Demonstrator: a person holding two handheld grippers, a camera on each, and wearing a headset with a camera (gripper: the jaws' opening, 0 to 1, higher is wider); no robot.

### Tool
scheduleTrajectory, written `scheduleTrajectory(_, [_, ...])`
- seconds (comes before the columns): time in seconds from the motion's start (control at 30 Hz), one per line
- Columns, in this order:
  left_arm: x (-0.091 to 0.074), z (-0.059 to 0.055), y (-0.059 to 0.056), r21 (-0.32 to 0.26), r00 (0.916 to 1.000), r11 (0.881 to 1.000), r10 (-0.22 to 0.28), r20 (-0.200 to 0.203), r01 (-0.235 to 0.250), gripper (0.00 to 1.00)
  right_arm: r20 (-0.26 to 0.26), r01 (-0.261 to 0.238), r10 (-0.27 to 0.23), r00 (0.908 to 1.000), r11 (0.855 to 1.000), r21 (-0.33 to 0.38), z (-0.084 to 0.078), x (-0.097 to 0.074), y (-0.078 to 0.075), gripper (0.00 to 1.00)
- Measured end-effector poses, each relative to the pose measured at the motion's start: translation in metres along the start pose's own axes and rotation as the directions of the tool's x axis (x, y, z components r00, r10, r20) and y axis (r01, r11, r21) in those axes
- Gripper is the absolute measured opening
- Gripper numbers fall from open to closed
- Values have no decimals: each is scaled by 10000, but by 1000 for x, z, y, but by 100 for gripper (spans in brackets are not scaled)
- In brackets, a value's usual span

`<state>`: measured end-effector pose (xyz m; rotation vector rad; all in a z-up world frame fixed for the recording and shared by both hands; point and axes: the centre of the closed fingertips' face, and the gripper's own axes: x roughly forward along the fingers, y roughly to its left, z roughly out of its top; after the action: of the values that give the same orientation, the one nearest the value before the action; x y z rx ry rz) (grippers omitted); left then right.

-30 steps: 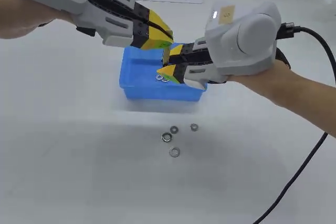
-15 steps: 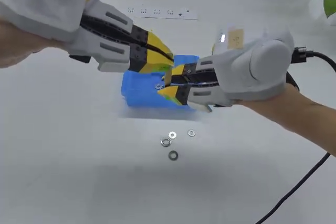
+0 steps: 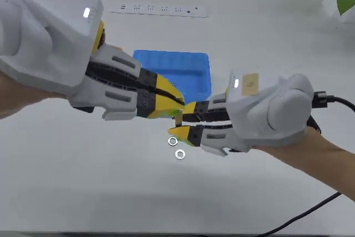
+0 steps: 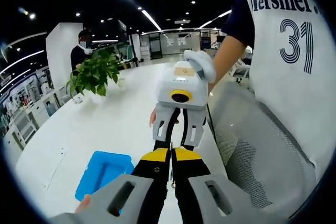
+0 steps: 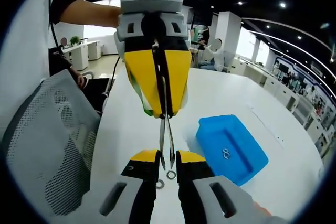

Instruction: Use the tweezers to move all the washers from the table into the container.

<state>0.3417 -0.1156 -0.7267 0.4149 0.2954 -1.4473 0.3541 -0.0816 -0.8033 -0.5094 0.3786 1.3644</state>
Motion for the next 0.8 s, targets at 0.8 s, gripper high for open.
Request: scheduleTrajectory(0.8, [20, -29, -15, -1127, 10000, 9936, -52, 13, 54, 5, -431, -244, 277, 9987, 9970, 737, -36, 9, 23, 15])
